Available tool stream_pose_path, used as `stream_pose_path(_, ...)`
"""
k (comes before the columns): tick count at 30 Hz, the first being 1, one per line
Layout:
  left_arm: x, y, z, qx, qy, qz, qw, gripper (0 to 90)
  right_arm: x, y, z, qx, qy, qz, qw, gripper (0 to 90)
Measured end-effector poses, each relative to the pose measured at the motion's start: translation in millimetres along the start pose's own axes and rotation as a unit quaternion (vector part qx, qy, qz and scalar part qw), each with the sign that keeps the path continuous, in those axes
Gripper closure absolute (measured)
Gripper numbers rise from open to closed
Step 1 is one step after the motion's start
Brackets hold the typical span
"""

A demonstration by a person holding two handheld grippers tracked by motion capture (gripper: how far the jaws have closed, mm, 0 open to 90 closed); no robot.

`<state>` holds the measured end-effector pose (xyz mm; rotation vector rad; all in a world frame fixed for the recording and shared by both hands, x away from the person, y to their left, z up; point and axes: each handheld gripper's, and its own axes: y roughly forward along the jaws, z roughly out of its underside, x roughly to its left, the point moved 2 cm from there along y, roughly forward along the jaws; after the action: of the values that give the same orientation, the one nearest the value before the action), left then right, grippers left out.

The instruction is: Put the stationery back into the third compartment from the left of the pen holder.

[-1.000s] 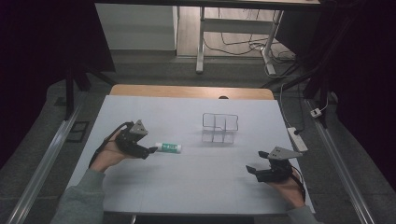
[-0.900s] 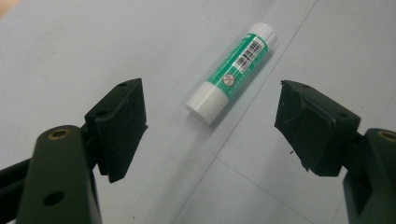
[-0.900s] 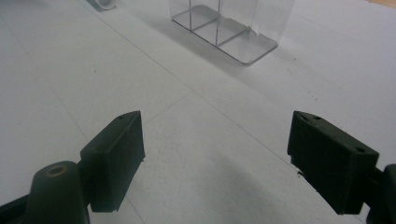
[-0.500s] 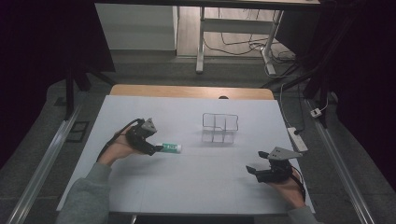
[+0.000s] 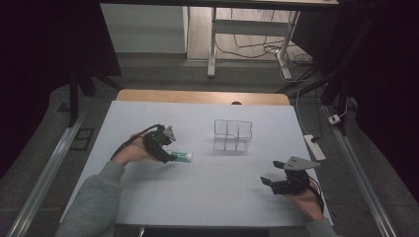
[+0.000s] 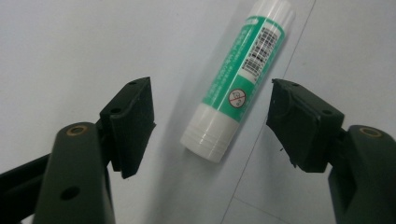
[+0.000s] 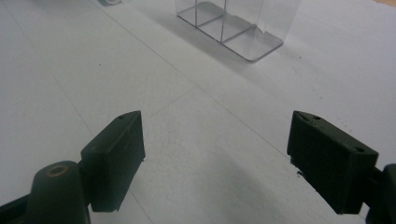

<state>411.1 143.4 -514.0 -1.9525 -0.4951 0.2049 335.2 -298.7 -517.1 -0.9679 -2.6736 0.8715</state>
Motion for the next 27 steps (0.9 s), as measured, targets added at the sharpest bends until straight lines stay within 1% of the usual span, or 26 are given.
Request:
stream_pose_path(4,-1.1,3.6,-1.2,0.010,0.008,0.004,0.9999,36.0,-0.8,0.9,1.5,0.008,-0.001,0.002,1.0000,18.4)
stream_pose_path(6,-2.8,7.1,-2.5,0.017,0.022,0.006,0.9996,38.0,-1.4,0.8,2.4,0.008,0.000,0.003,1.0000,18.4)
stream_pose_path(8,-2.7,8.1,-2.7,0.019,0.026,0.006,0.9995,39.0,-1.8,0.4,2.7,0.009,0.001,0.003,1.0000,18.5)
stream_pose_path(9,-2.3,9.0,-2.7,0.022,0.028,0.005,0.9994,41.2,-2.1,0.2,2.9,0.008,0.003,0.003,1.0000,18.4)
stream_pose_path(10,-1.0,10.5,-1.9,0.024,0.032,0.008,0.9992,42.0,-2.0,0.1,3.0,0.008,0.002,0.003,1.0000,18.5)
stream_pose_path(13,-0.5,12.0,-0.9,0.024,0.035,0.012,0.9990,45.3,-1.9,0.3,3.3,0.011,0.001,0.004,0.9999,18.5)
stream_pose_path(14,-0.4,12.9,-0.4,0.027,0.039,0.015,0.9988,46.7,-2.1,0.5,3.4,0.012,0.001,0.004,0.9999,18.5)
stream_pose_path(16,-0.8,15.1,0.6,0.033,0.045,0.017,0.9983,52.0,-2.3,0.9,3.6,0.013,0.001,0.004,0.9999,18.4)
stream_pose_path(17,-0.6,15.9,0.8,0.038,0.048,0.017,0.9980,52.0,-2.3,0.9,3.6,0.013,0.001,0.004,0.9999,18.4)
stream_pose_path(18,-0.2,16.0,0.9,0.037,0.049,0.022,0.9979,55.3,-2.3,1.1,3.7,0.013,0.001,0.005,0.9999,18.4)
stream_pose_path(19,0.6,15.8,1.2,0.036,0.054,0.025,0.9976,57.8,-2.2,1.4,3.9,0.013,0.001,0.004,0.9999,18.4)
stream_pose_path(20,0.4,16.5,1.7,0.031,0.052,0.032,0.9977,57.8,-2.2,1.4,3.9,0.013,0.001,0.004,0.9999,18.4)
stream_pose_path(21,0.1,16.4,2.2,0.030,0.056,0.038,0.9973,63.6,-1.9,1.8,4.2,0.013,0.002,0.004,0.9999,18.4)
stream_pose_path(22,-0.5,15.8,2.6,0.030,0.065,0.036,0.9968,64.1,-1.6,2.6,4.8,0.018,-0.001,0.006,0.9998,18.5)
stream_pose_path(23,-0.5,15.8,2.6,0.030,0.065,0.036,0.9968,64.3,-1.6,2.6,4.8,0.018,-0.001,0.006,0.9998,18.5)
stream_pose_path(24,-0.3,15.3,2.5,0.033,0.074,0.034,0.9961,64.4,-1.4,3.2,5.2,0.021,-0.003,0.007,0.9998,18.4)
stream_pose_path(26,-0.6,15.4,2.5,0.032,0.075,0.033,0.9961,64.5,-1.4,3.3,5.2,0.021,-0.003,0.007,0.9998,18.5)
stream_pose_path(27,-1.9,15.0,2.3,0.033,0.077,0.029,0.9961,64.6,-1.6,3.0,5.1,0.020,-0.002,0.007,0.9998,18.4)
